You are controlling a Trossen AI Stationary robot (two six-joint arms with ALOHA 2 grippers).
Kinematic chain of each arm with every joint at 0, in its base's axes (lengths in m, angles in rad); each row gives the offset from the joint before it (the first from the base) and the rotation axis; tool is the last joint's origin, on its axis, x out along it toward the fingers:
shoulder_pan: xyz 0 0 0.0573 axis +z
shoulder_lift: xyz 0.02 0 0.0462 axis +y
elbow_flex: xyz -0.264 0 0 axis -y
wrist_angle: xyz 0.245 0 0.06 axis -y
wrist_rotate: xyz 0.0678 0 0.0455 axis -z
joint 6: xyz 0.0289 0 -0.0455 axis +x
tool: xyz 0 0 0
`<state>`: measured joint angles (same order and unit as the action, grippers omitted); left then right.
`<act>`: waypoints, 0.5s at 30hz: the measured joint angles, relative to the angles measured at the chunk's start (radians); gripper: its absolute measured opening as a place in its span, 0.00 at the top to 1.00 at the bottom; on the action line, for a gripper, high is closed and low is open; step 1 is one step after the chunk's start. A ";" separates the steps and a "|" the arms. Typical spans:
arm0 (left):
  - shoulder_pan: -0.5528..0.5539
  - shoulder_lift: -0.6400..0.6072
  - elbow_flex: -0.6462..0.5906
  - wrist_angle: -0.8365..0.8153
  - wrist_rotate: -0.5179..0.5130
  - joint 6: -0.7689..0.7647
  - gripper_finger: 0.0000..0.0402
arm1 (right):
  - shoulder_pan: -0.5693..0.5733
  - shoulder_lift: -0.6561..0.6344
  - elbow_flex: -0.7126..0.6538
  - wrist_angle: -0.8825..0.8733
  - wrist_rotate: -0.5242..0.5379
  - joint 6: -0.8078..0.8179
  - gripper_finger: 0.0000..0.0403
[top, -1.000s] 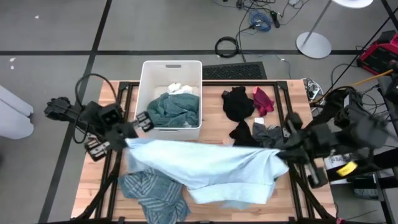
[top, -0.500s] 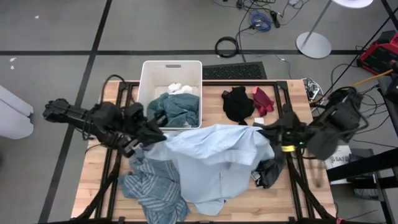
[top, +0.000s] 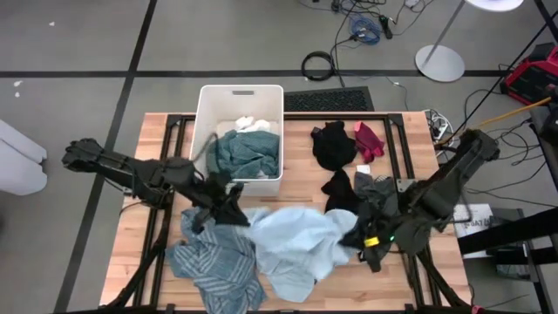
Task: Sort clothes
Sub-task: Put the gray and white shirt into the white laundry organizer
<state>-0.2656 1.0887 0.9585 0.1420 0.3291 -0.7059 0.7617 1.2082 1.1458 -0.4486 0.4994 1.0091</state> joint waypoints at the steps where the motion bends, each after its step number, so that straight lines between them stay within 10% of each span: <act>1: -0.003 0.005 -0.007 -0.013 0.020 -0.031 0.99 | 0.000 0.001 -0.051 0.080 -0.027 0.021 1.00; 15: -0.011 0.119 -0.033 -0.327 0.079 -0.246 0.99 | -0.003 0.051 -0.370 0.366 -0.110 0.338 0.99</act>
<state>-0.2764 1.2076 0.9257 -0.1851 0.4084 -0.9518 0.7588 1.2591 0.7757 -0.0829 0.3893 1.3470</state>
